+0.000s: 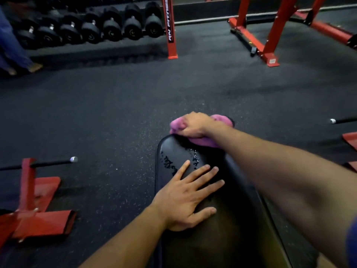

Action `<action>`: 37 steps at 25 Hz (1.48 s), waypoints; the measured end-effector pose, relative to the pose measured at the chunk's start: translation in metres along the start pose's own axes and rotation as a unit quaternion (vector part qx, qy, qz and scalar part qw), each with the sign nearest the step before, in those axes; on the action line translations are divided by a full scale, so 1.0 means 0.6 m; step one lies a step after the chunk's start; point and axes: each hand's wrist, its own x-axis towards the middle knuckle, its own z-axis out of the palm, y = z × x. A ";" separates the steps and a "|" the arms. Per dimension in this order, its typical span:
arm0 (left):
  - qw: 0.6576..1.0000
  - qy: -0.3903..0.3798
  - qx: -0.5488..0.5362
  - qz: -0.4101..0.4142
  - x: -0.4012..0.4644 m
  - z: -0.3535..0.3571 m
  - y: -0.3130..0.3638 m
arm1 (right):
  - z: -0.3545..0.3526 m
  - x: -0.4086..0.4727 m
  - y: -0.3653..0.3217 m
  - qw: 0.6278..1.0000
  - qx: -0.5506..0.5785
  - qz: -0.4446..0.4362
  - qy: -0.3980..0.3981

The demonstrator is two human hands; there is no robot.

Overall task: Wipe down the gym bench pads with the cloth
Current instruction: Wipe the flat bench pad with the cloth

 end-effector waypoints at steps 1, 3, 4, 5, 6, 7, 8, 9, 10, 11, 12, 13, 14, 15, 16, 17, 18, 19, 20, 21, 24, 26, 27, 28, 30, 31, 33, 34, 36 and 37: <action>1.000 -0.002 -0.003 0.001 0.001 0.003 0.000 | 0.005 0.004 -0.031 0.999 -0.013 -0.028 0.014; 1.000 -0.010 -0.005 -0.005 0.000 0.004 -0.002 | 0.015 0.004 -0.083 0.995 -0.026 -0.085 0.044; 1.000 -0.010 -0.005 -0.005 0.001 0.003 -0.003 | 0.020 0.002 -0.102 0.991 -0.035 -0.118 0.046; 1.000 -0.007 -0.004 -0.005 0.001 0.003 -0.003 | 0.025 -0.002 -0.113 0.987 -0.039 -0.150 0.040; 1.000 -0.003 -0.004 -0.004 0.001 0.002 -0.003 | 0.025 -0.005 -0.110 0.984 -0.032 -0.171 0.039; 1.000 0.000 -0.004 -0.004 0.001 0.002 -0.003 | 0.022 -0.013 -0.095 0.983 -0.017 -0.176 0.048; 1.000 0.002 -0.002 -0.004 0.001 0.001 -0.001 | 0.015 -0.023 -0.066 0.985 -0.001 -0.158 0.062; 1.000 0.003 0.003 -0.006 0.000 0.000 0.001 | 0.008 -0.038 -0.028 0.989 0.011 -0.127 0.077; 1.000 0.003 0.007 -0.009 -0.001 -0.001 0.002 | 0.002 -0.058 0.016 0.992 0.016 -0.089 0.093; 1.000 0.004 0.008 -0.011 -0.002 -0.001 0.004 | 0.001 -0.081 0.054 0.993 0.023 -0.057 0.104; 1.000 0.006 0.007 -0.011 -0.002 -0.002 0.002 | 0.002 -0.102 0.083 0.992 0.041 -0.036 0.111; 1.000 0.011 0.005 -0.010 -0.002 -0.002 0.002 | 0.003 -0.117 0.102 0.991 0.063 -0.025 0.114; 1.000 0.012 0.003 -0.009 -0.001 -0.002 0.003 | 0.003 -0.119 0.109 0.991 0.074 -0.012 0.111; 1.000 0.010 0.002 -0.010 0.000 -0.002 0.004 | 0.002 -0.108 0.105 0.993 0.074 -0.006 0.096; 1.000 0.005 0.001 -0.012 -0.001 -0.001 0.006 | -0.002 -0.091 0.085 0.995 0.065 -0.002 0.078; 1.000 0.001 -0.003 -0.014 -0.003 -0.001 0.007 | -0.001 -0.065 0.058 0.997 0.046 -0.015 0.065; 1.000 -0.001 -0.007 -0.014 -0.002 -0.003 0.007 | 0.001 -0.035 0.024 0.998 0.026 -0.035 0.054; 1.000 -0.003 -0.015 -0.016 0.000 -0.004 0.007 | 0.006 -0.010 -0.010 0.997 0.013 -0.065 0.049; 1.000 -0.006 -0.021 -0.015 0.001 -0.004 0.004 | 0.011 0.007 -0.044 0.996 0.010 -0.080 0.047; 1.000 -0.004 -0.020 -0.015 0.002 -0.003 0.001 | 0.015 0.017 -0.068 0.995 0.007 -0.090 0.048; 1.000 0.003 -0.006 -0.014 0.000 0.006 -0.003 | 0.024 -0.001 -0.096 0.989 -0.001 -0.141 0.049; 1.000 -0.012 0.006 -0.008 0.000 0.007 -0.002 | 0.002 -0.032 -0.085 0.982 -0.018 -0.162 0.099; 1.000 -0.022 0.009 -0.008 0.000 0.002 -0.001 | -0.019 -0.055 -0.078 0.979 -0.018 -0.152 0.133; 0.999 -0.026 0.015 -0.017 -0.002 -0.005 0.005 | -0.042 -0.083 -0.072 0.980 -0.020 -0.127 0.154; 0.998 -0.006 0.031 -0.058 -0.020 -0.025 0.032 | -0.084 -0.147 -0.054 0.981 -0.031 -0.082 0.172; 0.996 0.008 0.019 -0.085 -0.041 -0.029 0.052 | -0.092 -0.178 -0.043 0.982 -0.033 -0.066 0.172; 0.996 0.027 -0.020 -0.085 -0.100 -0.016 0.118 | -0.092 -0.236 -0.042 0.982 -0.028 -0.048 0.181; 0.997 0.017 -0.036 -0.067 -0.128 -0.004 0.156 | -0.083 -0.257 -0.051 0.980 -0.018 -0.052 0.192; 0.996 -0.015 -0.070 -0.058 -0.173 0.011 0.220 | -0.048 -0.276 -0.085 0.980 -0.016 -0.088 0.176; 0.994 -0.016 -0.078 -0.070 -0.180 0.016 0.234 | -0.031 -0.276 -0.101 0.983 -0.024 -0.098 0.156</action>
